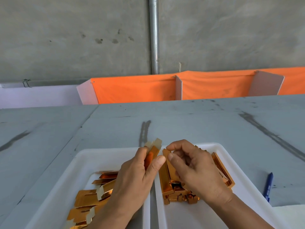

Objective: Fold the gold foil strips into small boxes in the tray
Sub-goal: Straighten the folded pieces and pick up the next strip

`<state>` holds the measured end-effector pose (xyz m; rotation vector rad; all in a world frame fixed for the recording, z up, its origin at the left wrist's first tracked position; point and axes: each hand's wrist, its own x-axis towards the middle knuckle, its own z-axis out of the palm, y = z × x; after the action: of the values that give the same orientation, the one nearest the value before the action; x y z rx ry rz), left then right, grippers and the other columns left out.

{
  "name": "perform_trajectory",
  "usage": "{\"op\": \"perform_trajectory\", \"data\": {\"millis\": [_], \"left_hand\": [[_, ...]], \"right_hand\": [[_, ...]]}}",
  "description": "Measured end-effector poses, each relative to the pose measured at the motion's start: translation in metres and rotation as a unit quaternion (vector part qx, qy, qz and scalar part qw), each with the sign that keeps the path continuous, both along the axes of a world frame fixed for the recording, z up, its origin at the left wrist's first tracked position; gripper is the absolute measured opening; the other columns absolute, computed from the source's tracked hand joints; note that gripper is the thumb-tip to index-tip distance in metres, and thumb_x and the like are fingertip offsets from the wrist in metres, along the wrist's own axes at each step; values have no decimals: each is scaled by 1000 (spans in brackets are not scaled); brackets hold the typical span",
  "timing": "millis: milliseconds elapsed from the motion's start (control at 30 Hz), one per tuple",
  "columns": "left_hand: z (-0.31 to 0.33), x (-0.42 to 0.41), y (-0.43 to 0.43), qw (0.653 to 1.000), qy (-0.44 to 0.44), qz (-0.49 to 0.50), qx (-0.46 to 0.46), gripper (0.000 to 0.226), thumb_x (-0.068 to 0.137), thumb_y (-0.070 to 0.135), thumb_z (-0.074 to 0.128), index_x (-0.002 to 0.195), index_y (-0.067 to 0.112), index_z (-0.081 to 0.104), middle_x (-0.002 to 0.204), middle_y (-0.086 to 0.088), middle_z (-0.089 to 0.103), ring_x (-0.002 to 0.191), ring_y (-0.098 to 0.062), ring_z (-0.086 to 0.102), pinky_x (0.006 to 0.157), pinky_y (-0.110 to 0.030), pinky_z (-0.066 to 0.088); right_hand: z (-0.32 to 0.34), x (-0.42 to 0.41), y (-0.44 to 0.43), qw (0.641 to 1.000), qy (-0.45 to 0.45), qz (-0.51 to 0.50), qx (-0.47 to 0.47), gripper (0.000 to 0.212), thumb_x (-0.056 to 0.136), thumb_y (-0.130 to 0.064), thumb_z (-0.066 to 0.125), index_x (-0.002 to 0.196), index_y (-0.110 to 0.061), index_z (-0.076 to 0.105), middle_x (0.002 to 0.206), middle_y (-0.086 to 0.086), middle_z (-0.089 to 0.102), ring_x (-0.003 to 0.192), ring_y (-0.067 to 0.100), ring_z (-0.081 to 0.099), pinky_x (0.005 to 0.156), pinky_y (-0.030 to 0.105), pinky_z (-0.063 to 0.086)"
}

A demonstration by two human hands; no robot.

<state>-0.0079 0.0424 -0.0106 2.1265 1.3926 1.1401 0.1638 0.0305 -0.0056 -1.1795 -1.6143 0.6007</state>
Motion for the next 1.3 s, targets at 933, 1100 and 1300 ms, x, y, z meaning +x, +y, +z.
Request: {"op": "perform_trajectory", "data": {"millis": [933, 1100, 1300], "left_hand": [[-12, 8, 1, 987, 155, 33, 22, 46, 72, 78, 11, 94, 42, 29, 68, 14, 50, 61, -2, 55, 48, -10, 34], [-14, 10, 2, 984, 174, 33, 30, 49, 67, 79, 2, 92, 44, 25, 67, 11, 49, 58, -3, 53, 46, -14, 35], [-10, 10, 0, 986, 165, 12, 36, 52, 71, 81, 11, 93, 40, 34, 64, 10, 48, 57, -3, 51, 48, -13, 35]], "right_hand": [[0, -3, 4, 994, 53, 24, -93, 14, 93, -23, 66, 88, -33, 76, 99, -17, 62, 72, 7, 66, 58, 20, 54], [3, -1, 2, 988, 42, 57, -135, 17, 97, -20, 59, 85, -25, 69, 94, -3, 64, 58, 12, 65, 57, 21, 53], [2, 0, 4, 993, 71, 15, -98, 21, 101, -23, 52, 95, -34, 69, 77, 0, 68, 52, 4, 61, 53, 17, 51]]}}
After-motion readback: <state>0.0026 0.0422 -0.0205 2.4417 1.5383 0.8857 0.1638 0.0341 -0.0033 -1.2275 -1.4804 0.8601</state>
